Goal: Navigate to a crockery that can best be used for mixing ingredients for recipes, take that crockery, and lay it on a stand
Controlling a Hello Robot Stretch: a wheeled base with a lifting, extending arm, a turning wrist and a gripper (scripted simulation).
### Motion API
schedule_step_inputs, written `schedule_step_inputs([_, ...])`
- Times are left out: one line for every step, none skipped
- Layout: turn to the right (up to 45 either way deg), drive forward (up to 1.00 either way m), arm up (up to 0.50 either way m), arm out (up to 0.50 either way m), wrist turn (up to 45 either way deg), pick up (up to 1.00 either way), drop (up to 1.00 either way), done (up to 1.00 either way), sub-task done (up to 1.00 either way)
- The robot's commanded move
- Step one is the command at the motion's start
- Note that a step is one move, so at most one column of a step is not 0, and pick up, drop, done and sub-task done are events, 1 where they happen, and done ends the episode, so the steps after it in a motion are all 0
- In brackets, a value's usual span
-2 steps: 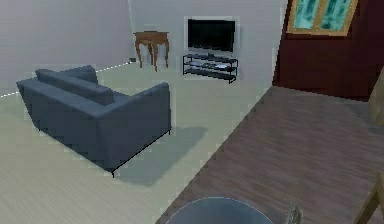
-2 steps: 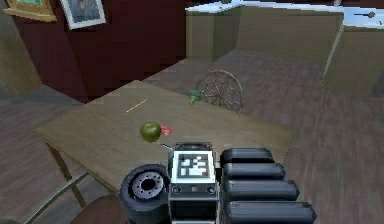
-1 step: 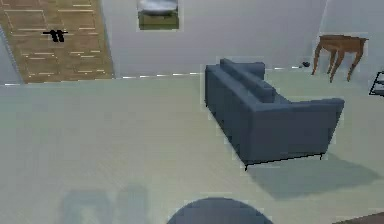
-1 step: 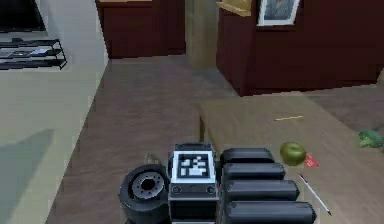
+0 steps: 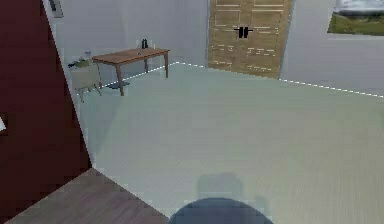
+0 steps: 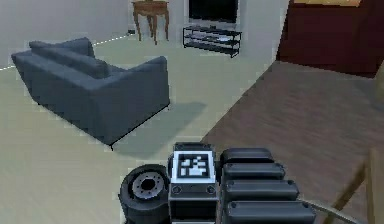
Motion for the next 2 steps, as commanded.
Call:
schedule_step_inputs([-6.0, 0.0, 0.0, 0.0, 0.0, 0.0, 0.0, 0.0, 0.0])
schedule_step_inputs([0.0, 0.25, 0.0, 0.0, 0.0, 0.0, 0.0, 0.0, 0.0])
